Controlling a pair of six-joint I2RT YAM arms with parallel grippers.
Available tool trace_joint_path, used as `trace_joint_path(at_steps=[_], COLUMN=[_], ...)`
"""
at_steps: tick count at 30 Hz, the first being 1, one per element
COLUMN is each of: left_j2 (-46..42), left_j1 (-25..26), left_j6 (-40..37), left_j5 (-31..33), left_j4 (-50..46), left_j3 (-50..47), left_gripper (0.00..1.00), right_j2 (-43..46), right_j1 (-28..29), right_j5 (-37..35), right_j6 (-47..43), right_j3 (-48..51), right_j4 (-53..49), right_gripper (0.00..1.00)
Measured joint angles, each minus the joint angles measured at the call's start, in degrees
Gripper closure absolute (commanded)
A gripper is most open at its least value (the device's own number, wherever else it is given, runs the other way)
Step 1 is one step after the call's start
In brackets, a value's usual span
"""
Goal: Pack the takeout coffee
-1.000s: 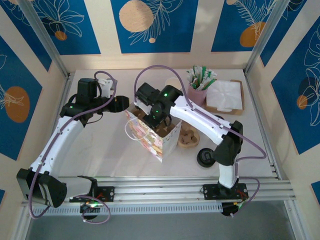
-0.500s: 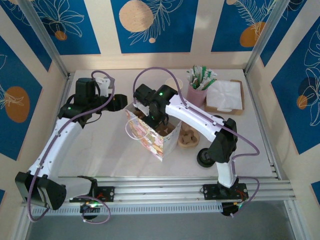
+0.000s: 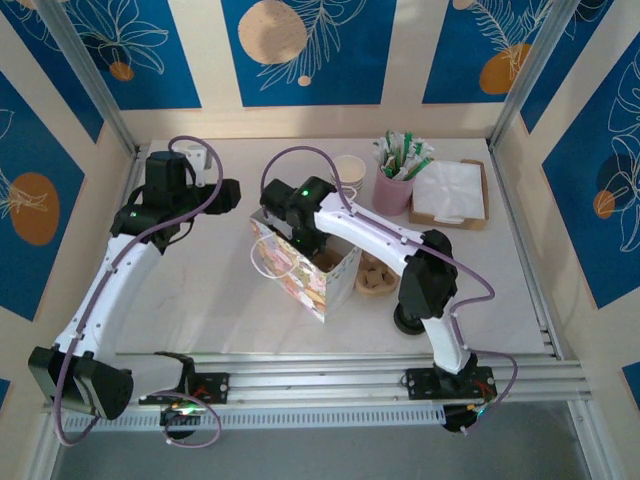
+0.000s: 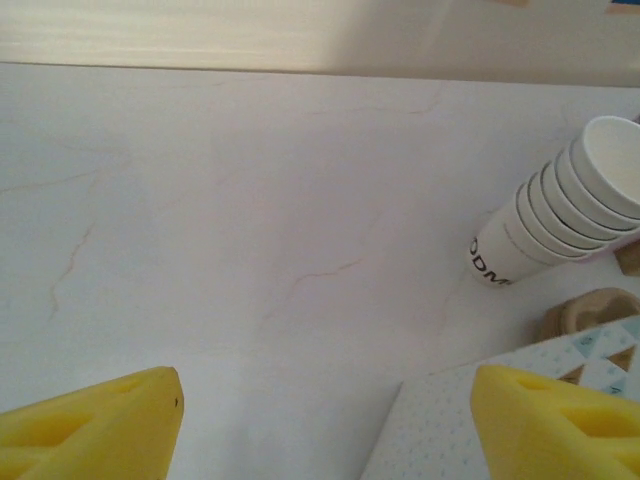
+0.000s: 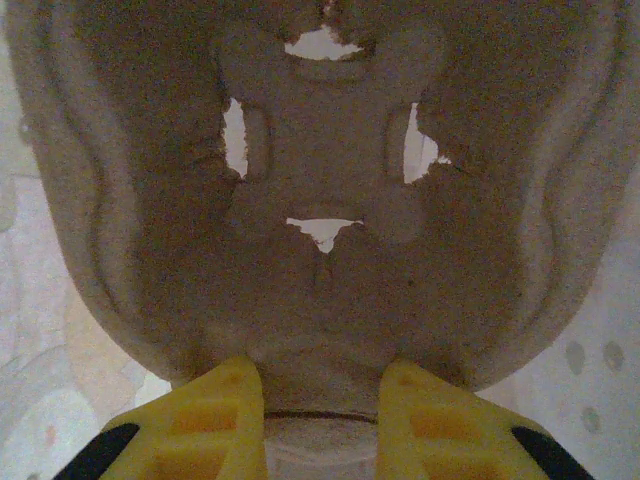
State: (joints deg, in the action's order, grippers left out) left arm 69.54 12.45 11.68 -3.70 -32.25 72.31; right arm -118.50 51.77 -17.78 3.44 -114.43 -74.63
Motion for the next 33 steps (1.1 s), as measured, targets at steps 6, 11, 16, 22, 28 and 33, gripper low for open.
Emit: trace_joint_path(at_steps=[6,11,16,22,28,33], left_j2=[-0.26,-1.75,-1.84,-2.01,-2.91,-3.17], left_j1=[-0.07,-0.09,-0.44,-2.97,-3.02,-3.02], left_j6=[-2.89,-3.52,-4.09,-0.13,1.55,1.33], left_j5=[1.29,3.13,3.85,3.80,2.38,2.32], left_j4=[2.95,6.25,7.41,8.76,10.27,9.64], left_j3=[-4.79,-9.66,-9.79,-9.03,-9.55,-9.53], left_gripper=[0.21,0.20,0.18,0.20,0.19,0.19], right_j2=[-1.01,-2.16,-4.92,-7.61,-7.67,-7.67], right_j1=[-0.81,-1.66,-1.81,-1.95,-2.14,-2.19], right_j5=[0.68,1.84,2.14,2.38,2.36,2.78], right_j6=[0.22,1.29,2.27,4.07,6.47,8.92], right_j3=[0.20,0.87,1.92,3.74,4.11,2.45], right_j4=[0.92,1.99,3.26,4.83,5.90,6.05], right_gripper=[0.75,0.73,0.72,0.73,0.72,0.67])
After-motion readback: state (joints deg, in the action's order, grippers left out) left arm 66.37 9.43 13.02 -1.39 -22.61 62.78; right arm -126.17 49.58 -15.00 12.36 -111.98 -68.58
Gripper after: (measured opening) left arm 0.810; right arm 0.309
